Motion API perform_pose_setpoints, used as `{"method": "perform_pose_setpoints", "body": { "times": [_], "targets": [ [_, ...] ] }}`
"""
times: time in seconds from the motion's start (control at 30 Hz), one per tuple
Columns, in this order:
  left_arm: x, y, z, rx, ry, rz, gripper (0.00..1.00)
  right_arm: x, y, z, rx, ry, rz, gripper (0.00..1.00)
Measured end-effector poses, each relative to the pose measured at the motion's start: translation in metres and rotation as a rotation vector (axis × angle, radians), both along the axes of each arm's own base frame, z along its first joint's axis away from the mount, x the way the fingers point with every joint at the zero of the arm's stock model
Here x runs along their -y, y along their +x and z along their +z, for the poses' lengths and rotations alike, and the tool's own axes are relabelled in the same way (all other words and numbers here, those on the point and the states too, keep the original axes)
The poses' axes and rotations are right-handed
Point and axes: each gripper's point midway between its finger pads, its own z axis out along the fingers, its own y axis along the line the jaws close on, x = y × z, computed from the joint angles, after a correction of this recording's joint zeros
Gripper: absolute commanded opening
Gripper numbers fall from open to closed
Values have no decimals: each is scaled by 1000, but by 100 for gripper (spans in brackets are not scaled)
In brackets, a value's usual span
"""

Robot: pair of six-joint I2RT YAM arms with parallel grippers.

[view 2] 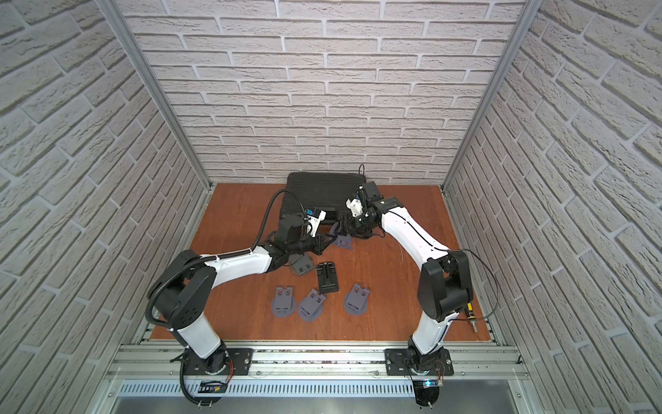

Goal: Open the phone stand

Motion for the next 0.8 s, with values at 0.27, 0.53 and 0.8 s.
{"method": "perform_pose_setpoints", "body": {
  "times": [0.27, 0.53, 0.8],
  "targets": [
    [-1, -1, 0, -5, -9, -4, 0, 1, -1, 2, -1, 7, 17, 6],
    [2, -4, 1, -75, -70, 14, 4, 0, 0, 2, 0, 16, 18, 6],
    [2, -7, -2, -148, -141, 60, 25, -2, -5, 1, -25, 20, 17, 6]
  ]
}}
